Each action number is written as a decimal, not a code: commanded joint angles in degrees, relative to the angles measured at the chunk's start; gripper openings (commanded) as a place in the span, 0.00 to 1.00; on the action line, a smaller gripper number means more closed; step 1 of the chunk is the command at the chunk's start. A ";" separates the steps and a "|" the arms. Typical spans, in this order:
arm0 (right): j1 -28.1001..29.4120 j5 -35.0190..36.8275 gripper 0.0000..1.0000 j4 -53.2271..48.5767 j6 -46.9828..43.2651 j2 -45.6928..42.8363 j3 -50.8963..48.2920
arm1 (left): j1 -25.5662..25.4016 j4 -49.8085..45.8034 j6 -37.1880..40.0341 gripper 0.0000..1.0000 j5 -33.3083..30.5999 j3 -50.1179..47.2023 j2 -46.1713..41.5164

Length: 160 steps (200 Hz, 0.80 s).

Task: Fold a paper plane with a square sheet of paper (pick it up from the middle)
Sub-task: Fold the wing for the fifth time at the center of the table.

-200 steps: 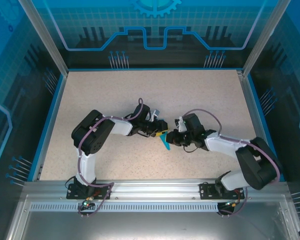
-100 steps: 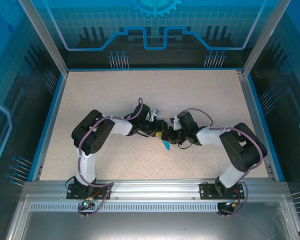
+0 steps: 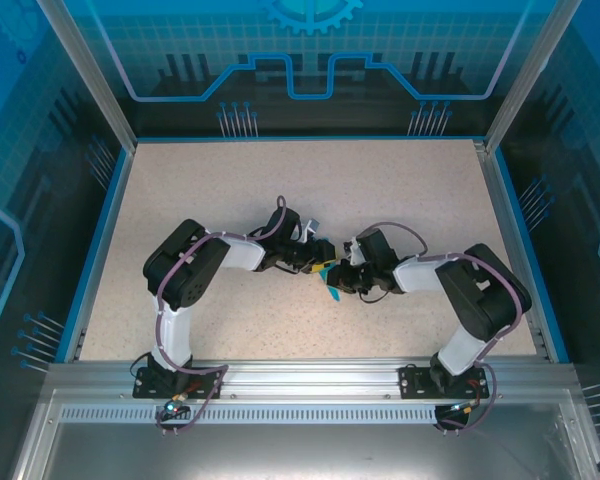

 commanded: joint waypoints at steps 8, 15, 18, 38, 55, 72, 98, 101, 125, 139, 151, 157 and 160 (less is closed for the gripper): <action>-0.82 -1.03 0.13 -2.07 -0.46 -2.80 -0.34 | 0.19 -5.02 1.42 0.48 -2.90 0.01 2.98; -0.85 -1.33 0.13 -1.53 -0.16 -3.10 -0.02 | 0.20 -5.03 1.43 0.48 -2.79 0.02 2.95; -0.85 -1.60 0.13 -1.17 0.02 -3.17 0.06 | 0.19 -5.02 1.46 0.48 -2.73 0.09 2.99; -0.90 -3.46 0.14 0.71 2.13 -3.12 1.15 | 0.19 -5.58 1.79 0.48 -2.73 0.18 2.83; -0.76 -3.83 0.15 0.81 2.59 -2.42 2.50 | 0.26 -5.90 1.83 0.48 -2.73 0.21 2.82; -0.90 -3.59 0.15 0.25 2.11 -0.20 3.87 | 0.25 -5.88 1.80 0.48 -2.64 0.19 2.90; -1.13 -2.22 0.14 0.19 1.69 3.48 3.48 | 0.21 -5.73 1.79 0.48 -2.46 0.20 2.76; -1.10 -2.65 0.14 0.42 1.55 4.01 3.31 | 0.21 -5.64 1.80 0.48 -2.42 0.13 2.81; -0.95 -1.82 0.11 -0.21 1.01 5.33 0.52 | 0.26 -5.47 1.80 0.49 -2.46 0.46 2.51; -1.16 0.00 0.09 -2.02 -0.04 4.59 -1.12 | 0.30 -5.46 1.99 0.50 -2.47 0.85 2.25; -1.27 0.74 0.07 -3.63 -1.03 4.23 -1.99 | 0.37 -5.39 2.33 0.52 -2.42 1.08 1.82; -1.38 0.86 0.07 -3.99 -1.30 4.06 -2.42 | 0.54 -5.12 2.50 0.52 -2.45 1.08 1.47; -1.52 0.85 0.06 -4.07 -1.34 4.09 -2.65 | 0.62 -4.91 2.62 0.52 -2.35 1.12 1.34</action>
